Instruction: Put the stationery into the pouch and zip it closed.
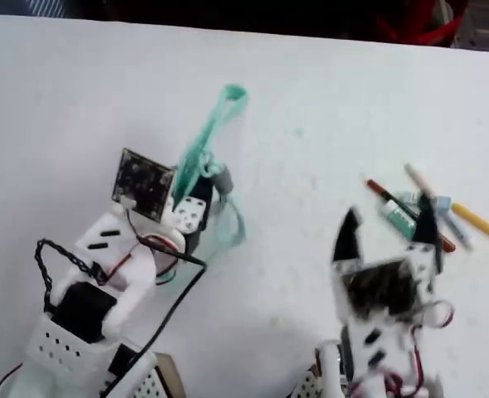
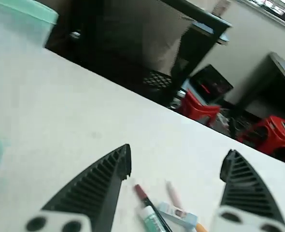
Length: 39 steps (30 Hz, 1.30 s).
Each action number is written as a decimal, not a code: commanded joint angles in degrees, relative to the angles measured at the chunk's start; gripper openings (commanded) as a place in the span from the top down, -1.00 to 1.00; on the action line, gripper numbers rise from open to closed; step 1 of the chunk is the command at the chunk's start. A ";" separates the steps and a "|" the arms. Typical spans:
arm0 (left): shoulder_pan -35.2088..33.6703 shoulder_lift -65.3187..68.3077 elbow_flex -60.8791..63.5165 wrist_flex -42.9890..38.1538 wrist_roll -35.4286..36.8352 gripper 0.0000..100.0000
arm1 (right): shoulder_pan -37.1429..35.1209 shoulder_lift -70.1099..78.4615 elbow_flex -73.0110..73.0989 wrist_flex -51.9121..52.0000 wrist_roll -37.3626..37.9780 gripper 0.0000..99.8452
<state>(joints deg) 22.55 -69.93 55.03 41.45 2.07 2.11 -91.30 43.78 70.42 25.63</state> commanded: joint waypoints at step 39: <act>13.32 9.98 24.35 -38.51 -6.07 0.95 | 40.92 132.35 -78.59 2.15 67.34 0.60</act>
<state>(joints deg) 35.47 -60.70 79.12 1.71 -3.65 42.90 41.10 -30.59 70.51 89.45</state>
